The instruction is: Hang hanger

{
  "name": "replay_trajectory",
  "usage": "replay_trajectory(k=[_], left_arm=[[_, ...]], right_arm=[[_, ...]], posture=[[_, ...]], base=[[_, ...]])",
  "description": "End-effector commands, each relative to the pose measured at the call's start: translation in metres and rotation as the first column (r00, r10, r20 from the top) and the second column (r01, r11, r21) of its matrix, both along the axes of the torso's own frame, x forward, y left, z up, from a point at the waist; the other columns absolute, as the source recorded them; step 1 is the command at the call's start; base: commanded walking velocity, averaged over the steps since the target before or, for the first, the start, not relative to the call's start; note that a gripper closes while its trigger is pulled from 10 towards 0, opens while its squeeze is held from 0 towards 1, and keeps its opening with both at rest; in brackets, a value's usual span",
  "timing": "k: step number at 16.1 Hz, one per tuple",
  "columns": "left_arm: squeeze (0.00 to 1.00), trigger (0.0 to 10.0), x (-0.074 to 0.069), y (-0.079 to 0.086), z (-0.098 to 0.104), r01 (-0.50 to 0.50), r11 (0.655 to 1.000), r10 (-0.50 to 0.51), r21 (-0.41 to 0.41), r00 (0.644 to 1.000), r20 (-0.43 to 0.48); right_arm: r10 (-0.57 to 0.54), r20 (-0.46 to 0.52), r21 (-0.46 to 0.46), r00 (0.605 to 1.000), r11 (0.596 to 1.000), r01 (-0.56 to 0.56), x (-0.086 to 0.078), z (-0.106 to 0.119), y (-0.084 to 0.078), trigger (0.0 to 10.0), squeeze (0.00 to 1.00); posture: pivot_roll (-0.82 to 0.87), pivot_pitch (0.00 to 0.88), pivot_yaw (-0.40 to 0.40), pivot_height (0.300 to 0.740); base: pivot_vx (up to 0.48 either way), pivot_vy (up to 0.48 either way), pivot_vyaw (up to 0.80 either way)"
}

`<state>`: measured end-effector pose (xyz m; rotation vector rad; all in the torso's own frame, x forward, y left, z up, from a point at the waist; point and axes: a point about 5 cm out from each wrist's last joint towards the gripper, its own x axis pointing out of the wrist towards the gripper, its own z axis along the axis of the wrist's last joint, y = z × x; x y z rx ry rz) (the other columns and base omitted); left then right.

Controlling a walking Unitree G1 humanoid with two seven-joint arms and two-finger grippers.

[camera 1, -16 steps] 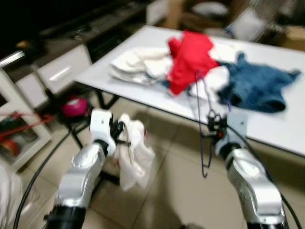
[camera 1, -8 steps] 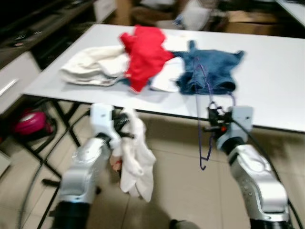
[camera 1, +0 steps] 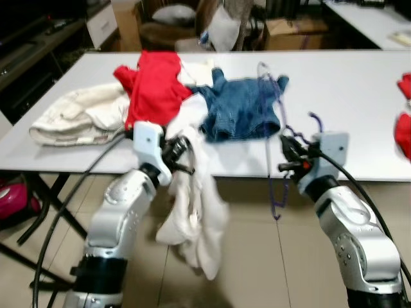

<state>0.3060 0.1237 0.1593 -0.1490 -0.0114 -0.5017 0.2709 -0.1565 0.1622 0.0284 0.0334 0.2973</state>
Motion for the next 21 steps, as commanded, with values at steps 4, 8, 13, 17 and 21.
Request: replay_trajectory(k=[4,8,13,17,21], left_arm=[[0.00,10.0,0.006,0.004,0.034,0.040,0.996,-0.033,-0.086,0.996,0.079],[0.00,10.0,0.026,0.003,0.105,0.137,0.980,-0.098,-0.143,0.963,0.253],[0.00,10.0,0.067,0.025,0.175,0.053,0.998,-0.061,0.033,0.931,0.359],[0.00,10.0,0.078,0.028,0.222,0.057,0.996,-0.083,0.072,0.895,0.438],[0.00,10.0,0.070,0.010,0.235,0.195,0.977,-0.215,0.091,0.872,0.439]], right_arm=[[0.139,0.022,-0.019,0.990,0.990,-0.138,0.001,0.016,-0.005,10.0,0.00],[0.436,0.126,-0.113,0.891,0.899,-0.423,-0.017,0.077,-0.049,10.0,0.00],[0.746,0.031,-0.151,0.665,0.661,-0.735,-0.056,0.099,-0.065,10.0,0.00],[0.820,-0.074,-0.181,0.568,0.549,-0.816,-0.055,0.099,-0.058,10.0,0.00],[0.711,-0.192,-0.333,0.677,0.602,-0.726,-0.006,0.094,-0.049,10.0,0.00]], posture=[[-0.13,0.000,0.059,0.740],[-0.12,0.000,0.062,0.740],[-0.11,0.000,0.077,0.740],[-0.12,0.000,0.079,0.740],[-0.13,0.000,0.067,0.740]], base=[[0.382,0.000,0.00],[0.387,0.000,0.00],[0.388,0.000,0.00],[0.389,0.000,0.00],[0.189,0.000,0.00]])
